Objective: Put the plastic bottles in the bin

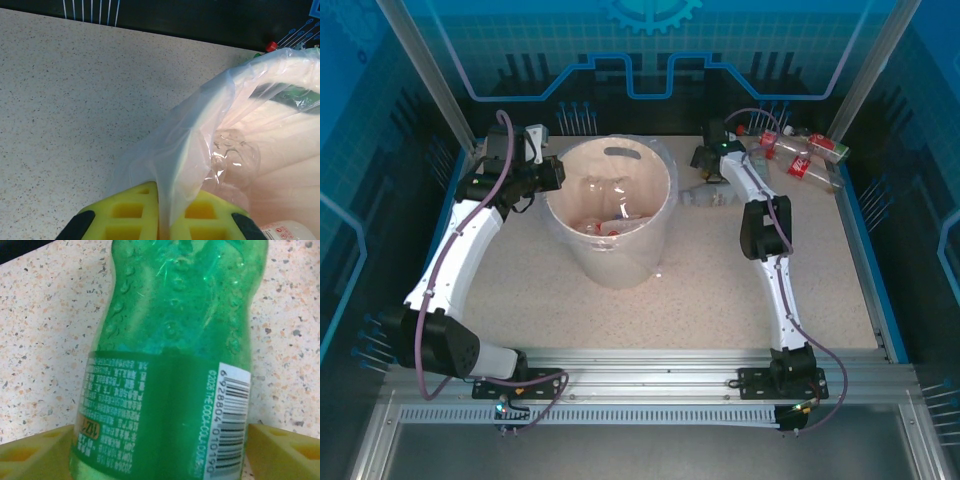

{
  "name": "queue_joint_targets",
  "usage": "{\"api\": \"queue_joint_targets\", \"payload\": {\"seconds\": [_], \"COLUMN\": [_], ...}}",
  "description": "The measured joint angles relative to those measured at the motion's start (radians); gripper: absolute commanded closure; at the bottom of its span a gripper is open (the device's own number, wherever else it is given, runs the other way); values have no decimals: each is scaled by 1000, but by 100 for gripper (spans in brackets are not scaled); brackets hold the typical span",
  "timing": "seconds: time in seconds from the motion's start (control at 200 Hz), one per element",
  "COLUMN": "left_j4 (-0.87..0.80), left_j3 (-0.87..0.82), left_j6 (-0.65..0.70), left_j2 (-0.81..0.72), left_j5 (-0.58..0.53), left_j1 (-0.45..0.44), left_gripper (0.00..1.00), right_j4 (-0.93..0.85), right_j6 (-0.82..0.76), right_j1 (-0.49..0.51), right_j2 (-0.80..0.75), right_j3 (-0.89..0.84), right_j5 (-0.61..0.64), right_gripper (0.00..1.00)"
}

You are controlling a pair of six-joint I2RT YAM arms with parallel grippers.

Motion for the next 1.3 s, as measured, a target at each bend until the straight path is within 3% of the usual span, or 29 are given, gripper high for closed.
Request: {"api": "queue_joint_targets", "payload": {"seconds": [0.105,0.28,0.435,0.62,1.096,1.301], "left_j4": [0,3,3,10,27,33], "left_j3": [-1,-2,-4,-10,-22,-26], "left_j6": [0,0,1,0,1,2], "left_j2": [0,-2,-2,-5,-12,-13], "left_j5": [0,4,5,12,51,64], "left_j1": [0,1,2,3,3,3], "left_gripper": [100,100,100,100,100,100], "right_j4": [19,45,61,64,-38,-177], "right_j6": [0,-15,-56,-129,-325,-434], "right_j1": [-1,-9,-17,-28,-24,74], "right_j2": [0,-20,-56,-143,-687,-882], "right_j3": [-21,-59,-99,-121,-270,-238], "right_j5": [-5,-19,-57,-111,-348,-402], "right_gripper": [34,36,49,49,51,54]}}
